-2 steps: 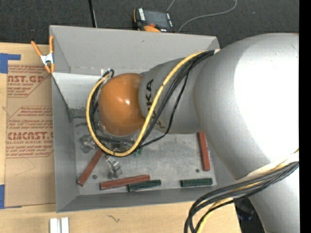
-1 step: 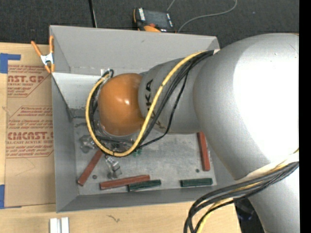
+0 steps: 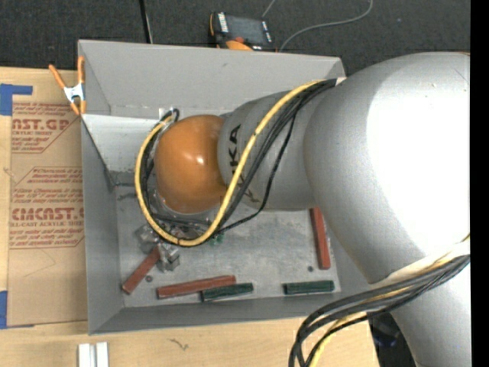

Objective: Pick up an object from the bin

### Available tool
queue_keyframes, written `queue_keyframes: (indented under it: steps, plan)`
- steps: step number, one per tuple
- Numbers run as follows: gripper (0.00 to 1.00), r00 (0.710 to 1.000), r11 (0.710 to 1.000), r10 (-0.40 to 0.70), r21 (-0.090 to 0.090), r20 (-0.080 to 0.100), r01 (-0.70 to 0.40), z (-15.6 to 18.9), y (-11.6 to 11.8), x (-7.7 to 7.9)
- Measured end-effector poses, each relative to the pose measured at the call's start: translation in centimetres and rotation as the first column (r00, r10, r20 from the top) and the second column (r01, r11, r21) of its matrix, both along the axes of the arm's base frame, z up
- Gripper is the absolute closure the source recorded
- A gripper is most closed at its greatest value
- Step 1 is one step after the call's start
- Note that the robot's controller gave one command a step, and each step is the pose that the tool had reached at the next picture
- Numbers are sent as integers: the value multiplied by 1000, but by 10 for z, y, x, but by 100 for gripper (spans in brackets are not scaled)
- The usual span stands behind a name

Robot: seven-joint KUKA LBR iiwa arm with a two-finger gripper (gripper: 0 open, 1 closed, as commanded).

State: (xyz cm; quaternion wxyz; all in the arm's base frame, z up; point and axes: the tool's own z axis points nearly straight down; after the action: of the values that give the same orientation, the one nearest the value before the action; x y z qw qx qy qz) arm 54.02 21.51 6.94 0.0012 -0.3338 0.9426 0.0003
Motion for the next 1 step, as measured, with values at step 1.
queue_keyframes:
  steps: [1]
  plan:
    - [100, 1000, 1000, 0, 2, 6, 0, 71, 2, 2]
